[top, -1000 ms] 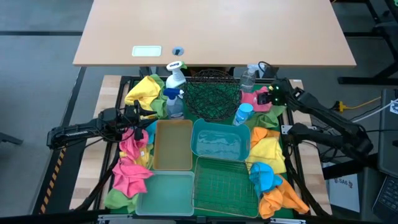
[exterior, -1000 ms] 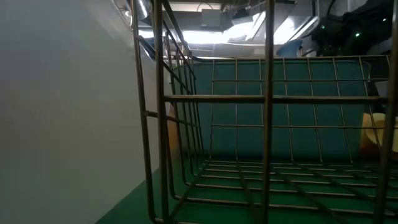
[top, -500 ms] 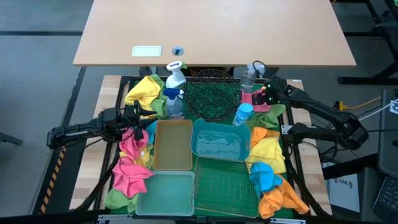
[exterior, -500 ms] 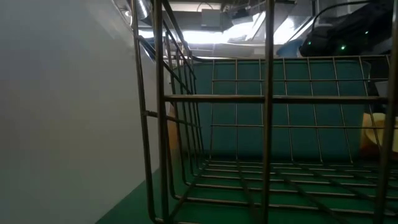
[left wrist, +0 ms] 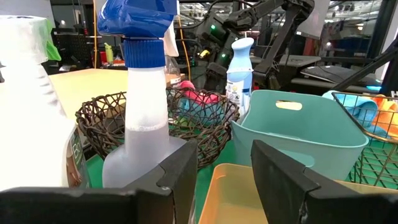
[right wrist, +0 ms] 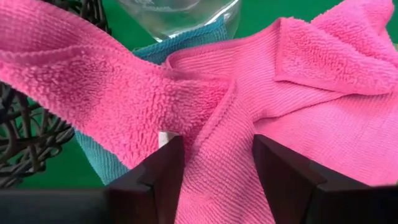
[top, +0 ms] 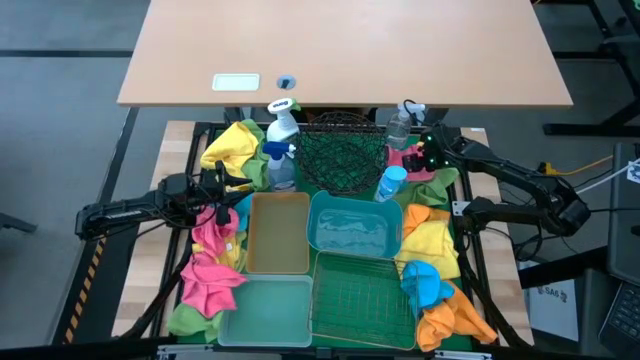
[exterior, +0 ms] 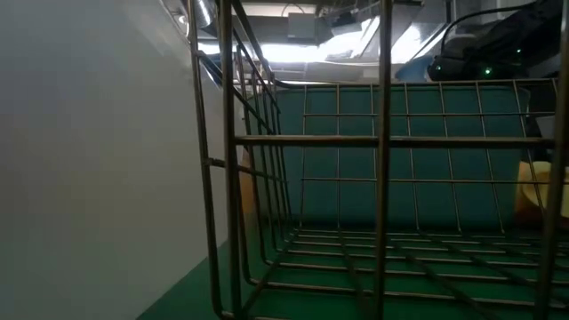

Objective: Sort microfiber towel by color & place in baskets
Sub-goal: Put the top pink towel into the blue bin

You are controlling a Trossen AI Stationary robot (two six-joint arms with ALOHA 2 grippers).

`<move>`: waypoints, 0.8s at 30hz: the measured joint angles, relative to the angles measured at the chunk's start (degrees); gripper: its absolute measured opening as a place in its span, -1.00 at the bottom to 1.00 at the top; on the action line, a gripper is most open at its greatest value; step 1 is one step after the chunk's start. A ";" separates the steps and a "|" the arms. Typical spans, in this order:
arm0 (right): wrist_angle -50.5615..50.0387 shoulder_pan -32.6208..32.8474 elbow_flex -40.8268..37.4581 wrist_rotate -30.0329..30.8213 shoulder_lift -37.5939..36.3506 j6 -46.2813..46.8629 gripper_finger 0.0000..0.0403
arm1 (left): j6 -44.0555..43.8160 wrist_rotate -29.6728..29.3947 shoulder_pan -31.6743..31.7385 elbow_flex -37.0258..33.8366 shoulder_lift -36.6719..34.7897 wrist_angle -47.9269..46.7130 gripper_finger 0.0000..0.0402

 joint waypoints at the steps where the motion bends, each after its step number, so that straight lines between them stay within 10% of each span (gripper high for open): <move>1: -0.06 0.00 0.00 0.00 0.00 -0.03 -0.15 | 0.00 0.00 -0.01 0.01 0.00 0.00 -0.27; 10: 0.05 0.00 0.00 0.00 -0.02 -3.20 -0.94 | 0.00 0.00 -0.01 0.00 0.00 0.00 -0.27; 24: -9.53 -0.02 14.16 0.01 -6.20 -6.35 -0.96 | 0.00 0.00 0.01 0.00 0.00 0.00 -0.27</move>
